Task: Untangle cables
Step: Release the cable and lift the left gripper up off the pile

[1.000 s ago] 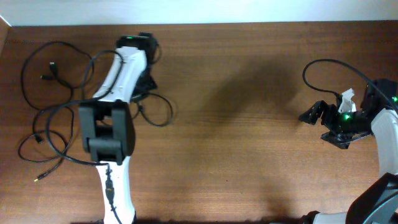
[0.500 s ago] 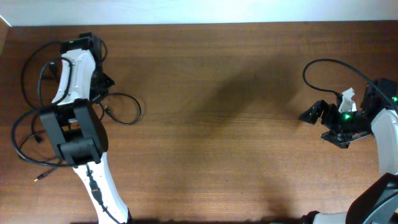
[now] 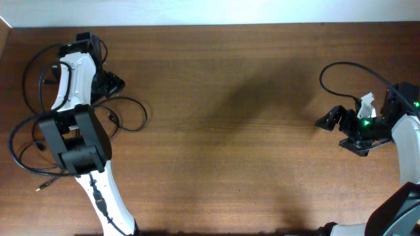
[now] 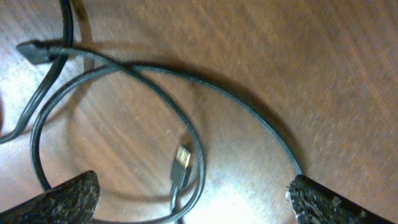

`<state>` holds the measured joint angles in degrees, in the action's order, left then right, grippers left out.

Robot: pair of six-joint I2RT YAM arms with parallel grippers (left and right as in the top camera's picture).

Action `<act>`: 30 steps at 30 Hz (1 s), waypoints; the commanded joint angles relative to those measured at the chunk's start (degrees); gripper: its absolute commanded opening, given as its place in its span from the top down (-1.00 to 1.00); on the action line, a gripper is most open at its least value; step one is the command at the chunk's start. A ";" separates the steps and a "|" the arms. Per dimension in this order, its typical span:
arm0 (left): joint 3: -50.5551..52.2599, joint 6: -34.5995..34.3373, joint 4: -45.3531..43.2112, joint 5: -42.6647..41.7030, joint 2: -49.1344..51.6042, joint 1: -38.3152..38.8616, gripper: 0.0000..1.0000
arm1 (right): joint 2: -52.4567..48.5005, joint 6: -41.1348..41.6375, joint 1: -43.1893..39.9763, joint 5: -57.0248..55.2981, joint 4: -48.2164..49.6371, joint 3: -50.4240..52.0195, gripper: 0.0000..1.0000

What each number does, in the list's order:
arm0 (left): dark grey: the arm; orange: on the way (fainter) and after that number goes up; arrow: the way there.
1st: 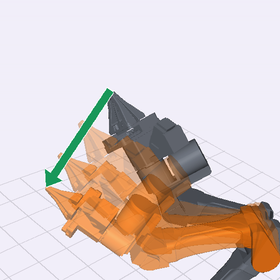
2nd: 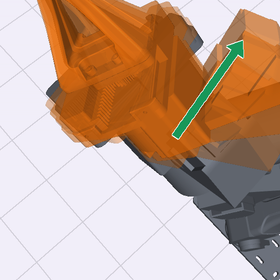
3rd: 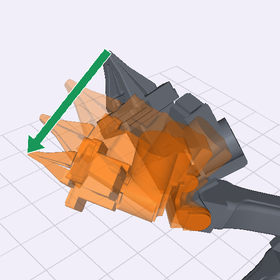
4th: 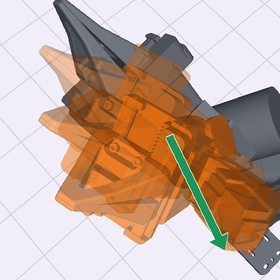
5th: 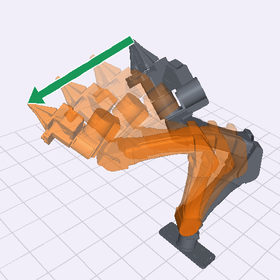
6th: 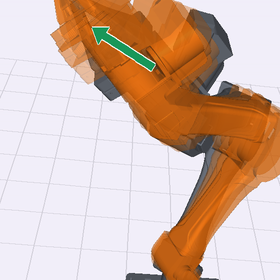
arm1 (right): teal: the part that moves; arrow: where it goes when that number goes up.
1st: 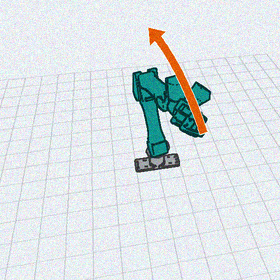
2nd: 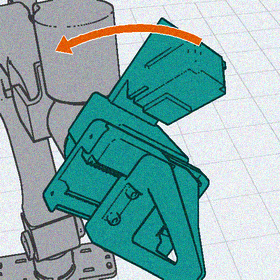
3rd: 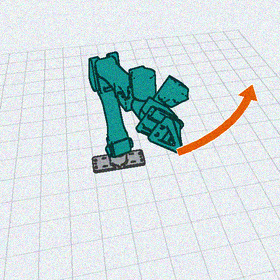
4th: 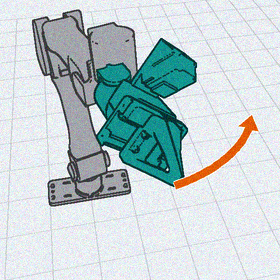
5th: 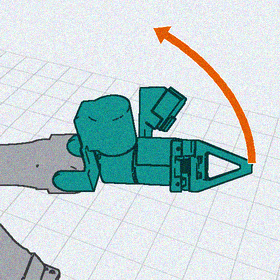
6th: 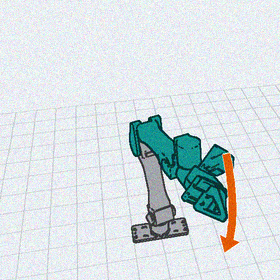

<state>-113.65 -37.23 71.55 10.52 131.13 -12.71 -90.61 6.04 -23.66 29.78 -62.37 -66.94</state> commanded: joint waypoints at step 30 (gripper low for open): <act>-18.27 25.77 25.20 -6.32 -26.27 21.86 -0.98 | 25.49 -5.40 5.79 -11.39 -5.42 -5.20 -1.00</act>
<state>-133.95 -12.78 96.60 4.84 106.08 6.33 -73.69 1.30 -19.90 22.70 -67.53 -70.11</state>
